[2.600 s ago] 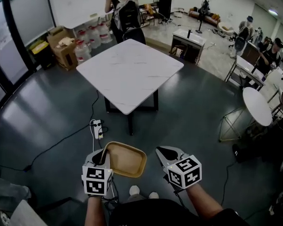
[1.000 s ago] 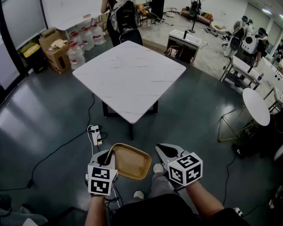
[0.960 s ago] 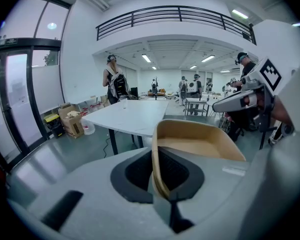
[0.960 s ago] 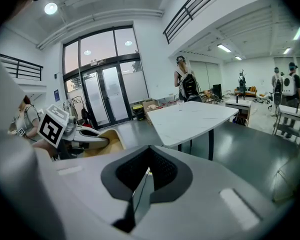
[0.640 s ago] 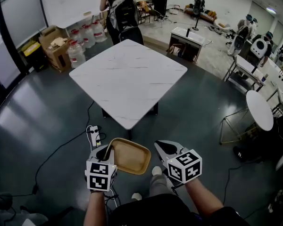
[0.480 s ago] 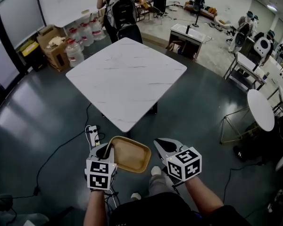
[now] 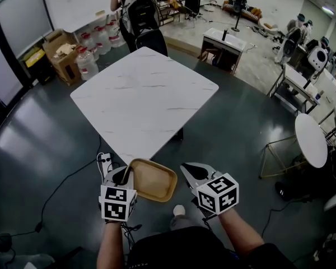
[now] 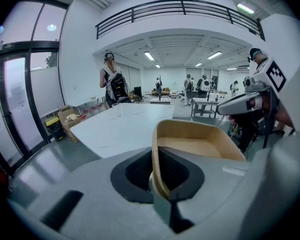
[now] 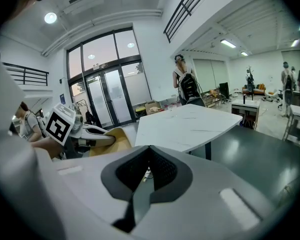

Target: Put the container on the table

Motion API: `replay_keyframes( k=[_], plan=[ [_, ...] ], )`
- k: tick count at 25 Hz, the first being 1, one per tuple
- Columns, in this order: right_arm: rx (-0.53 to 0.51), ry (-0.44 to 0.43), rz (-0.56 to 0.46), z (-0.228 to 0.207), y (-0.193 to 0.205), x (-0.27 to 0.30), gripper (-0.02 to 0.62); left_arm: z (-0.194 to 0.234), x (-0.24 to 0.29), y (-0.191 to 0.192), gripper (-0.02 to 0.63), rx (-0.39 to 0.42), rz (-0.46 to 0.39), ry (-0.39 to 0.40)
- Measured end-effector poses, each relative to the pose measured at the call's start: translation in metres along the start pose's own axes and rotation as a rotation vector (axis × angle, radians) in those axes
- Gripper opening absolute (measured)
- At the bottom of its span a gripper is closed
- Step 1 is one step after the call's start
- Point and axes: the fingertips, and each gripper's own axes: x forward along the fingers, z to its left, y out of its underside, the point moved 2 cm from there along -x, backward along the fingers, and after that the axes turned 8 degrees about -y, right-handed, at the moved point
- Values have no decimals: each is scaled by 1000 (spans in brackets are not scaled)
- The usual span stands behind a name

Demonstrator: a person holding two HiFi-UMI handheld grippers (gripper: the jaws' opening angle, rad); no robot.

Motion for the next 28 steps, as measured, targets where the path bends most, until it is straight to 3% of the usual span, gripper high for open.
replay_keyframes(
  k=[4, 13, 28],
  plan=[
    [-7, -12, -8, -32, -21, -6, -2, -14, 22, -31, 11, 12, -4, -7],
    [-16, -2, 8, -94, -28, -13, -2, -49, 70, -65, 11, 24, -22, 10],
    [-13, 12, -5, -149, -58, 7, -2, -25, 137, -116, 11, -5, -48, -27]
  ],
)
